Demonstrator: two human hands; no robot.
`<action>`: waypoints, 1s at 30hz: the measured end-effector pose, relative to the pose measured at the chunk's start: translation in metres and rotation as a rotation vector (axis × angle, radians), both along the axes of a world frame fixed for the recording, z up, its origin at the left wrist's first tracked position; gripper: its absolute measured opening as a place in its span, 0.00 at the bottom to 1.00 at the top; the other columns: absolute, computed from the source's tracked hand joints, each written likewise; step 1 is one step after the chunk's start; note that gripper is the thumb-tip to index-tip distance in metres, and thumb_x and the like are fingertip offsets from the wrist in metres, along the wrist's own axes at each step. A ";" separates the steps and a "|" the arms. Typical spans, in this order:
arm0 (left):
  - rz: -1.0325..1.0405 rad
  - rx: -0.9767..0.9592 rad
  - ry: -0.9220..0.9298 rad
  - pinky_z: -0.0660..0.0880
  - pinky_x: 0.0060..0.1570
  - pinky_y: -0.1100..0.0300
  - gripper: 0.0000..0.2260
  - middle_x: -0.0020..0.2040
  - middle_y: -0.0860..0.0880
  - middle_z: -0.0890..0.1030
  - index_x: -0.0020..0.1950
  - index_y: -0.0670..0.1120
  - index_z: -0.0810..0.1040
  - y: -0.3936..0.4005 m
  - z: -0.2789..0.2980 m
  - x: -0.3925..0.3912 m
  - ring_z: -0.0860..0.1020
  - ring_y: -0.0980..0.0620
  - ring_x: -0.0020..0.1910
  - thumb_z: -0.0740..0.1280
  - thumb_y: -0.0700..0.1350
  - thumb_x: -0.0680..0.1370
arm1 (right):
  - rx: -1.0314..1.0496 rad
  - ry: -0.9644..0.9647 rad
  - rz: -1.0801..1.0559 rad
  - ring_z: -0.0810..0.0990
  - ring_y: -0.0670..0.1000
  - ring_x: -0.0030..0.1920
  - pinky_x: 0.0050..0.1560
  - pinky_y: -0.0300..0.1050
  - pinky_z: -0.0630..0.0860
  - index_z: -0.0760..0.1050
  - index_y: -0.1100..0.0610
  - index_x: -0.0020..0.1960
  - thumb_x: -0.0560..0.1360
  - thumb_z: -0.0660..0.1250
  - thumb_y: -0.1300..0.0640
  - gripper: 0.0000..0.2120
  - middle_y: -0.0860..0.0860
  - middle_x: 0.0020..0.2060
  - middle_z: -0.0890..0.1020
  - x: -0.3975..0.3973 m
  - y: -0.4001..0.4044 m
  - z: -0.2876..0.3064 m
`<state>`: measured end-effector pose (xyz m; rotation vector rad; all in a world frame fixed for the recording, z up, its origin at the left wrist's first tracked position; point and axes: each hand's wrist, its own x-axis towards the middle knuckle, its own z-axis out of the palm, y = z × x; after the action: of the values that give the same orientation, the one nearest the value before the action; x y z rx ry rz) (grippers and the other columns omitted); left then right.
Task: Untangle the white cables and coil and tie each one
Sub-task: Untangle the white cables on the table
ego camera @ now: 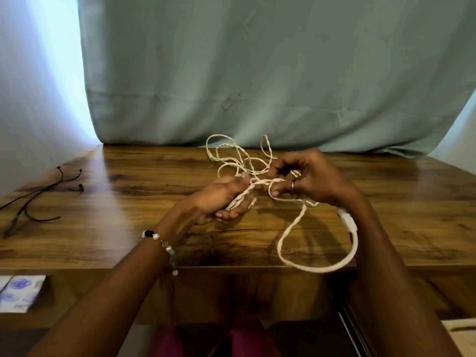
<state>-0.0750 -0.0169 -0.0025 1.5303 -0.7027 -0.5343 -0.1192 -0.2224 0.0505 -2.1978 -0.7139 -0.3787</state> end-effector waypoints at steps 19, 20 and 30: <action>-0.448 -0.614 0.429 0.62 0.17 0.67 0.14 0.19 0.49 0.65 0.38 0.41 0.73 0.004 -0.002 0.036 0.60 0.55 0.12 0.59 0.47 0.81 | 0.324 0.294 0.208 0.81 0.47 0.35 0.38 0.39 0.79 0.78 0.62 0.49 0.70 0.71 0.66 0.08 0.50 0.37 0.82 0.055 0.033 -0.033; -0.263 -0.563 0.365 0.62 0.16 0.69 0.15 0.17 0.51 0.65 0.35 0.44 0.72 0.004 0.000 0.037 0.62 0.56 0.12 0.60 0.49 0.79 | 0.391 0.317 0.191 0.80 0.47 0.31 0.34 0.39 0.79 0.78 0.62 0.46 0.71 0.70 0.70 0.06 0.50 0.33 0.82 0.059 0.034 -0.034; 0.230 -0.388 0.167 0.75 0.30 0.57 0.11 0.22 0.50 0.67 0.41 0.40 0.73 0.005 0.000 0.073 0.67 0.55 0.20 0.60 0.42 0.81 | 0.579 0.230 0.133 0.75 0.59 0.37 0.35 0.42 0.76 0.75 0.71 0.58 0.73 0.67 0.68 0.14 0.65 0.44 0.79 0.087 0.033 -0.051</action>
<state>-0.0019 -0.0120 -0.0027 1.1676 -0.4611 -0.3245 -0.0317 -0.1896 -0.0009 -1.6050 -0.5366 -0.2223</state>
